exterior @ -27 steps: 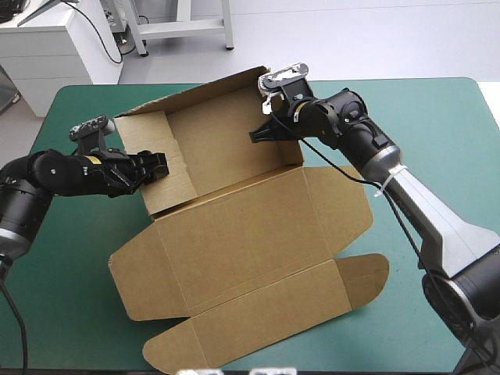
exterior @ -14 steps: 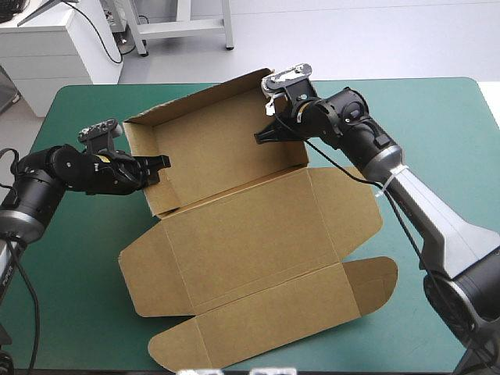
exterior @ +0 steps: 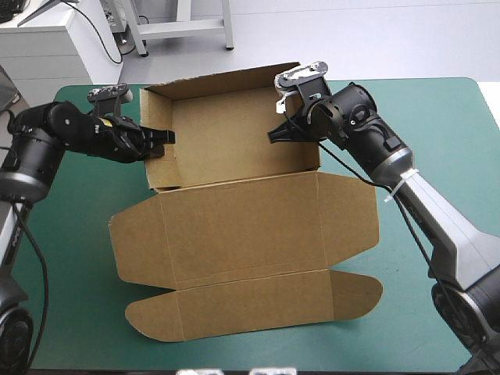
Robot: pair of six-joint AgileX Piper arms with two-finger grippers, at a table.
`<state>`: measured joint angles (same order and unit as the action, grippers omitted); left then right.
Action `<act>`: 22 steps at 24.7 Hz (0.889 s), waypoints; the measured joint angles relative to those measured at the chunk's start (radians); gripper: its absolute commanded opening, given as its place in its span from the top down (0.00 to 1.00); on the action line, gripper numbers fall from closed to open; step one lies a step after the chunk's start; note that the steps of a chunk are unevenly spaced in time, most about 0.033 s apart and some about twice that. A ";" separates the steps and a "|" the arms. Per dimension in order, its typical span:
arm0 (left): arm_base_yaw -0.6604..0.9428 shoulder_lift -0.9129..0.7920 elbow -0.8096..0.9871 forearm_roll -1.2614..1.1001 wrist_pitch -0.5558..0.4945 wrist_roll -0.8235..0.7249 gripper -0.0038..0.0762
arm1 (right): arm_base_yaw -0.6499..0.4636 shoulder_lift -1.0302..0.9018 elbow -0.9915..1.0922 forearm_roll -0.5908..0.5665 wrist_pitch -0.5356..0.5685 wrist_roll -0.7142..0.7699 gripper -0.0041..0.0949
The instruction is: Fold the box
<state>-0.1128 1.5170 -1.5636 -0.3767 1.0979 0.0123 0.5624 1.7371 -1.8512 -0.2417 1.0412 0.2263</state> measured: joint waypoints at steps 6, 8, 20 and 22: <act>-0.075 0.129 -0.144 0.088 0.084 -0.012 0.96 | -0.025 0.009 0.000 0.020 0.098 0.049 0.96; -0.146 0.174 -0.159 0.184 0.080 -0.053 0.96 | -0.065 0.028 0.004 0.076 0.130 0.048 0.96; -0.229 0.370 -0.164 0.267 0.113 -0.132 0.96 | -0.111 0.175 0.059 0.186 0.188 0.053 0.96; -0.229 0.386 -0.164 0.280 0.120 -0.132 0.96 | -0.112 0.205 0.059 0.209 0.188 0.052 0.96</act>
<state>-0.3420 1.9034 -1.7278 -0.0964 1.2181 -0.1193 0.4500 1.9422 -1.7917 -0.0329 1.2291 0.2782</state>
